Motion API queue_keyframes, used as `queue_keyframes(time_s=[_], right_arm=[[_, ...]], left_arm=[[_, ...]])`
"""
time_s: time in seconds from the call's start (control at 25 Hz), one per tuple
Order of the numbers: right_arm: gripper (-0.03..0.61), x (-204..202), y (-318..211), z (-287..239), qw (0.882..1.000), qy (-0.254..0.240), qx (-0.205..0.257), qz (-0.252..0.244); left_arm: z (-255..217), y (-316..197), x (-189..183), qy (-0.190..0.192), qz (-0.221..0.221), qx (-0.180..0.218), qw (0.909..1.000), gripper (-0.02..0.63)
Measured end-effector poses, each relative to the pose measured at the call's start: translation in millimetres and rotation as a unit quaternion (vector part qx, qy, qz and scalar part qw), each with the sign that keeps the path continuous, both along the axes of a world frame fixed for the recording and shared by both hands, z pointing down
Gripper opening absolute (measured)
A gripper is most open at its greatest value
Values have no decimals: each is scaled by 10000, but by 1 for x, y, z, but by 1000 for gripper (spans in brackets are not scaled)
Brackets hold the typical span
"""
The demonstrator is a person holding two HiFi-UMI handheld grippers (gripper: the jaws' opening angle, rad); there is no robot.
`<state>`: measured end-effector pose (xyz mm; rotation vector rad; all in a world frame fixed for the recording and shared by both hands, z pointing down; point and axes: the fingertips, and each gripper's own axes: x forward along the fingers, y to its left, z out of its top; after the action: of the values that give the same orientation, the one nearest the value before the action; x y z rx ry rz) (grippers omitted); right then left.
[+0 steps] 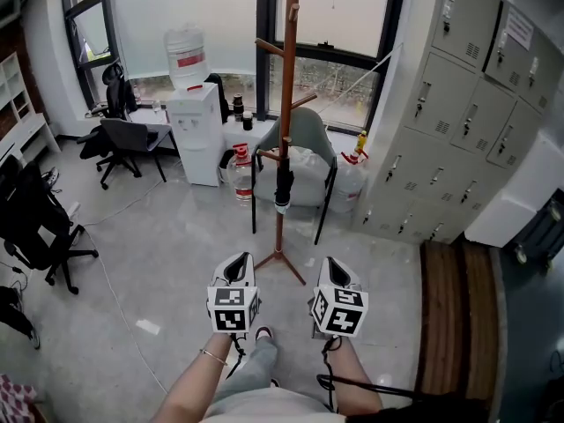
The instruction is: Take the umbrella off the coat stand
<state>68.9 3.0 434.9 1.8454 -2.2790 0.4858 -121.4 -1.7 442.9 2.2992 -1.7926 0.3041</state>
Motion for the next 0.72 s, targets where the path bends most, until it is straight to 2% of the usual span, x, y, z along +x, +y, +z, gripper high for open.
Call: queue_keyframes(time_s=[0.28,0.72], right_arm=[[5,1,-35,5,10000,44,51,31],[5,-7,-128,-19,9994,246,221,17]], left_arm=[[2,-40,-2,49,-4,94,9999,5],[-8,-135,-1,154,103,156,9997,5]])
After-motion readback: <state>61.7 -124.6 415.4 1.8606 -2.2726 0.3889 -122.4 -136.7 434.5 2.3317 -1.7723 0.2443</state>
